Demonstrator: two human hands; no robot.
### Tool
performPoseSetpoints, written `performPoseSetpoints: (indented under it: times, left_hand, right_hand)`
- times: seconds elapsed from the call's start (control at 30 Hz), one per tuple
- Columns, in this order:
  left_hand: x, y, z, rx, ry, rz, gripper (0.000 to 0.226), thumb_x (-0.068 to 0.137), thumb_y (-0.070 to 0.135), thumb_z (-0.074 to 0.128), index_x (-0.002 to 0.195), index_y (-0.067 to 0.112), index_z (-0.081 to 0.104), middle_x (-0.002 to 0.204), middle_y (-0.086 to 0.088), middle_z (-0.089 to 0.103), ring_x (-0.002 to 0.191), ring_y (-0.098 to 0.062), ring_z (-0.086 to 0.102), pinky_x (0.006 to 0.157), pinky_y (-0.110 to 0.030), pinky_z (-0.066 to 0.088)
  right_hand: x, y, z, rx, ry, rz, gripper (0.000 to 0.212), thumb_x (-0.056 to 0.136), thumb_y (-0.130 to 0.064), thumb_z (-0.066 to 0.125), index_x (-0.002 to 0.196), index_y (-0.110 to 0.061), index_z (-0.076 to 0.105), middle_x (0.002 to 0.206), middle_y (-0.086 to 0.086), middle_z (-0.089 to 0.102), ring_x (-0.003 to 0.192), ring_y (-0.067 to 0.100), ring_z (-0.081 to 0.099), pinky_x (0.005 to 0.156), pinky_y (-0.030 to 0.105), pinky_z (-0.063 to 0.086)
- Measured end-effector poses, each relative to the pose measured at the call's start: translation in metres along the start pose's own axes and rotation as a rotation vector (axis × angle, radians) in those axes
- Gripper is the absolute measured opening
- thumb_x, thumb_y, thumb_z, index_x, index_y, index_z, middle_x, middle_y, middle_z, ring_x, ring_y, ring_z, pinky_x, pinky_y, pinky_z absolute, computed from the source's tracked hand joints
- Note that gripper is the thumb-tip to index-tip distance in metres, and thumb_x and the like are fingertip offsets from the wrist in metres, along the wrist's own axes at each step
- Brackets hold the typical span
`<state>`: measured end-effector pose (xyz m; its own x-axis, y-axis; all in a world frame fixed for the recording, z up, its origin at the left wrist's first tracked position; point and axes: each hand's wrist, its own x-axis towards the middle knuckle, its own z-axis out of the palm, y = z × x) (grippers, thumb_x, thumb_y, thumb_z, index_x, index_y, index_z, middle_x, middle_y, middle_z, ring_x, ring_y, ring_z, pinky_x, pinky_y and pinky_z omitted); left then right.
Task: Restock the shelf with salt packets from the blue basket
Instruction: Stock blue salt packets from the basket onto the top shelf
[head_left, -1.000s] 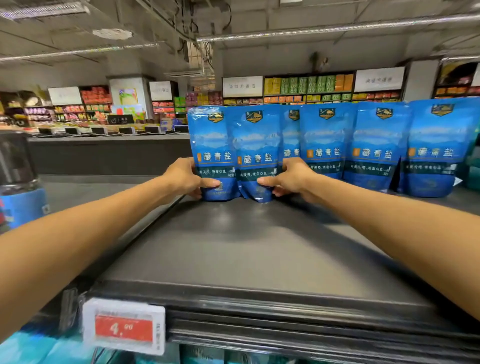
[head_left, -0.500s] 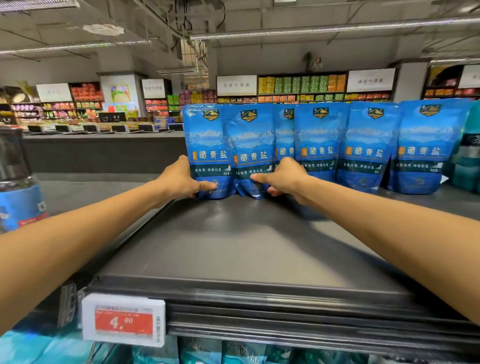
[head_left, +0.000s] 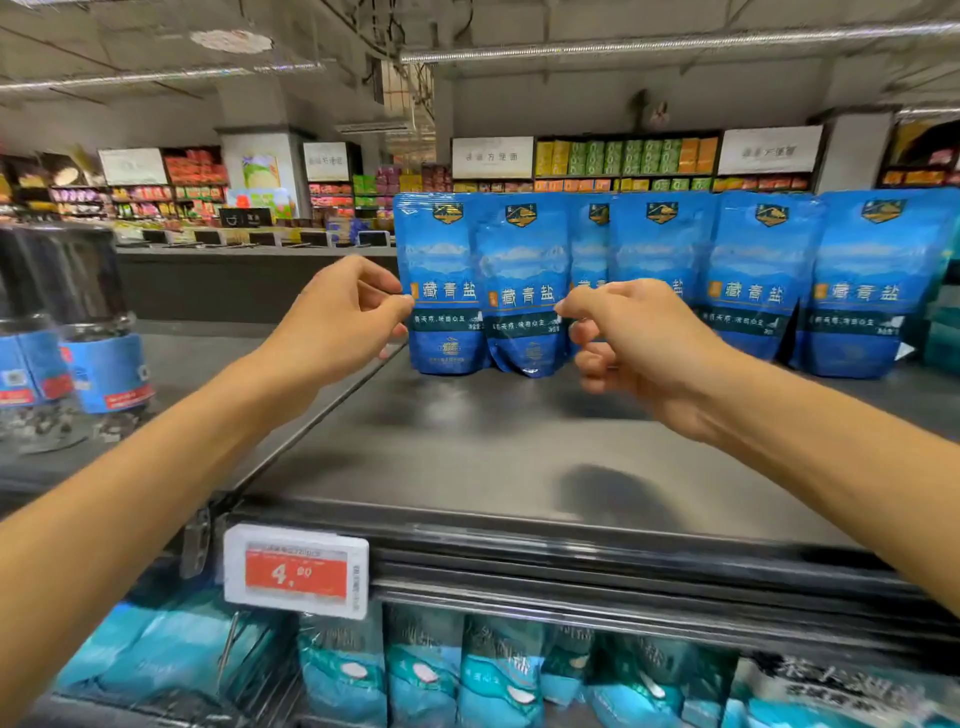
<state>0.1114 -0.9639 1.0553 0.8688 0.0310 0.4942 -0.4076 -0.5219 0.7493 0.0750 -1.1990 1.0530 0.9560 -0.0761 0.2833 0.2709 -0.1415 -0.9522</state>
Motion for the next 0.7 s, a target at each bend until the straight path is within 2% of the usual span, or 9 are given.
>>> performPoseSetpoints:
  times: [0.07,0.1,0.2,0.3,0.37,0.43,0.5,0.6,0.7]
  left_hand:
    - [-0.028,0.008,-0.010,-0.157,0.016,0.100,0.006,0.100,0.010,0.060,0.104,0.012,0.064,0.087,-0.006,0.074,0.063,-0.003,0.066,0.051,-0.017,0.052]
    - [-0.042,0.010,-0.014,-0.230,0.017,0.135,0.007,0.100,0.008,0.060,0.102,0.011,0.065,0.083,-0.005,0.075,0.063,-0.005,0.066,0.053,-0.020,0.052]
    - [-0.086,0.005,-0.024,-0.342,0.043,0.211,0.009,0.100,0.009,0.060,0.103,0.010,0.068,0.081,-0.005,0.075,0.068,-0.014,0.065,0.057,-0.020,0.052]
    - [-0.134,-0.010,-0.028,-0.388,0.120,0.239,0.008,0.096,0.016,0.060,0.100,0.015,0.067,0.075,-0.001,0.070,0.064,-0.015,0.062,0.057,-0.022,0.051]
    - [-0.170,-0.024,-0.026,-0.401,0.168,0.196,0.011,0.091,0.026,0.062,0.097,0.019,0.067,0.073,0.000,0.069,0.061,-0.014,0.061,0.057,-0.022,0.050]
    - [-0.207,-0.040,-0.023,-0.401,0.212,0.145,0.017,0.087,0.033,0.060,0.096,0.020,0.066,0.072,-0.001,0.069,0.058,-0.013,0.060,0.055,-0.021,0.049]
    - [-0.245,-0.059,-0.021,-0.396,0.261,0.060,0.015,0.088,0.031,0.062,0.095,0.018,0.067,0.072,-0.003,0.069,0.054,-0.015,0.057,0.053,-0.021,0.048]
    - [-0.300,-0.088,-0.014,-0.411,0.318,-0.084,0.008,0.092,0.015,0.059,0.094,0.014,0.066,0.069,-0.006,0.068,0.051,-0.015,0.054,0.051,-0.020,0.047]
    - [-0.355,-0.116,-0.008,-0.381,0.393,-0.252,0.008,0.092,0.024,0.060,0.087,0.019,0.064,0.068,-0.002,0.068,0.051,-0.009,0.053,0.051,-0.017,0.046]
  right_hand:
    - [-0.033,-0.007,0.001,-0.296,0.075,-0.231,0.020,0.088,-0.020,0.065,0.071,-0.017,0.055,0.061,0.001,0.052,0.049,0.015,0.043,0.054,0.029,0.036]
    - [-0.048,-0.009,0.003,-0.363,0.099,-0.339,0.022,0.086,-0.023,0.066,0.067,-0.019,0.055,0.058,-0.002,0.054,0.050,0.015,0.045,0.056,0.029,0.037]
    - [-0.093,-0.005,0.019,-0.254,-0.035,-0.436,0.026,0.083,-0.031,0.067,0.064,-0.016,0.057,0.052,-0.001,0.053,0.046,0.013,0.044,0.052,0.029,0.039]
    - [-0.132,0.014,0.039,-0.031,-0.236,-0.354,0.027,0.090,-0.027,0.070,0.069,-0.014,0.060,0.058,0.011,0.056,0.043,0.015,0.047,0.044,0.027,0.041]
    - [-0.151,0.029,0.053,-0.034,-0.259,-0.386,0.023,0.089,-0.027,0.071,0.072,-0.015,0.062,0.063,0.013,0.057,0.046,0.022,0.048,0.044,0.037,0.041]
    - [-0.170,0.044,0.064,0.099,-0.290,-0.368,0.016,0.083,-0.027,0.072,0.075,-0.016,0.064,0.063,0.013,0.058,0.047,0.024,0.050,0.043,0.040,0.042]
    - [-0.189,0.060,0.079,0.209,-0.394,-0.301,0.015,0.082,-0.032,0.068,0.079,-0.018,0.066,0.063,0.012,0.061,0.047,0.021,0.056,0.045,0.035,0.045]
    - [-0.215,0.098,0.103,0.187,-0.497,-0.216,0.016,0.086,-0.038,0.064,0.084,-0.022,0.066,0.066,0.009,0.062,0.051,0.025,0.057,0.048,0.034,0.043]
    - [-0.240,0.148,0.128,0.230,-0.493,-0.032,0.018,0.083,-0.038,0.067,0.081,-0.020,0.066,0.060,0.011,0.059,0.048,0.019,0.052,0.047,0.038,0.041]
